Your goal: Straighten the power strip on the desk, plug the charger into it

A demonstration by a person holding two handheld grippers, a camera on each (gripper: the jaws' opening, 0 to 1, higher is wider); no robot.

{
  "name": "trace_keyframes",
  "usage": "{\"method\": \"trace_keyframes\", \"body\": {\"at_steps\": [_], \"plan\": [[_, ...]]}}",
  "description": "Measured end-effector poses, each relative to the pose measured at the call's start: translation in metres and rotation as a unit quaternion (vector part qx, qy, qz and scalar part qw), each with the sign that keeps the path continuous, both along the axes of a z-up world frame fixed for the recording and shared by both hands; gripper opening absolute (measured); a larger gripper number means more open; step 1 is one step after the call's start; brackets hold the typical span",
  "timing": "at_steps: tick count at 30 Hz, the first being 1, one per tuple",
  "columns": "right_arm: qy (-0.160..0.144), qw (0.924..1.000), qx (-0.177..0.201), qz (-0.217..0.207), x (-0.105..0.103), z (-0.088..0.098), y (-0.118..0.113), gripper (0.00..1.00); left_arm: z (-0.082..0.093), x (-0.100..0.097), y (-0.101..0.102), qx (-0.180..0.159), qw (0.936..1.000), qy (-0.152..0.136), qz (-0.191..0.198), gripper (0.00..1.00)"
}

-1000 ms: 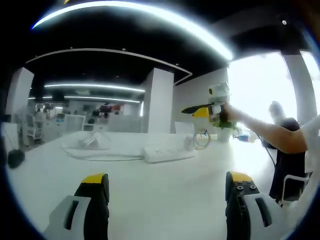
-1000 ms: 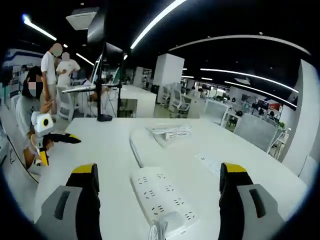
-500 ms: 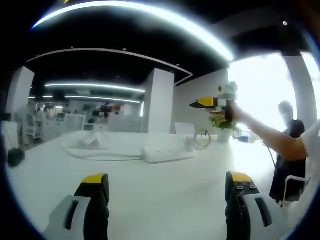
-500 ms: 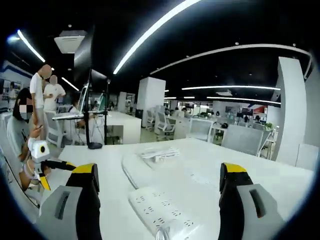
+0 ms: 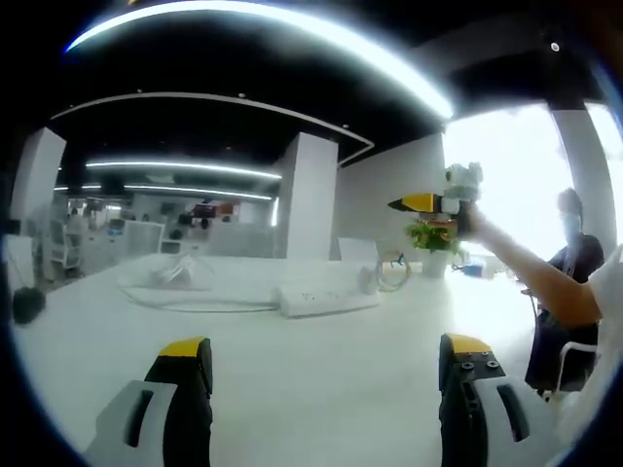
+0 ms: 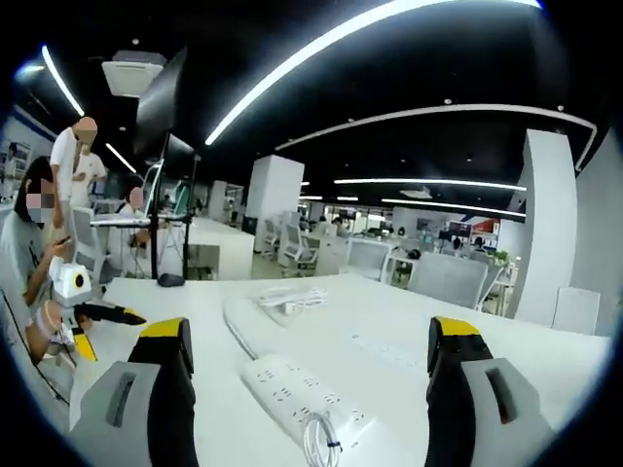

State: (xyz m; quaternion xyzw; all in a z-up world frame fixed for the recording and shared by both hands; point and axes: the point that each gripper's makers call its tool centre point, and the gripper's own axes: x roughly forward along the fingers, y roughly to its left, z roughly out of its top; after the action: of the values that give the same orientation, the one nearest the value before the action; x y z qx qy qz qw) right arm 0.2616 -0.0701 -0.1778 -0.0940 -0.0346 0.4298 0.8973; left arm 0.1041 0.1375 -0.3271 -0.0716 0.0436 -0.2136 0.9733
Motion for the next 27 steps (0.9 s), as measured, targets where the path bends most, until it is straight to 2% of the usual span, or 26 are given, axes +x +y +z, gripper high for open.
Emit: {"method": "trace_keyframes", "body": {"at_steps": [19, 27], "plan": [[-0.020, 0.9983, 0.011, -0.054, -0.048, -0.016, -0.046, 1.00, 0.000, 0.001, 0.002, -0.003, 1.0000, 0.000, 0.000, 0.99], [-0.025, 0.9977, 0.020, -0.059, -0.066, -0.022, -0.060, 1.00, -0.002, 0.001, 0.002, -0.004, 1.0000, 0.002, 0.001, 0.99]]}}
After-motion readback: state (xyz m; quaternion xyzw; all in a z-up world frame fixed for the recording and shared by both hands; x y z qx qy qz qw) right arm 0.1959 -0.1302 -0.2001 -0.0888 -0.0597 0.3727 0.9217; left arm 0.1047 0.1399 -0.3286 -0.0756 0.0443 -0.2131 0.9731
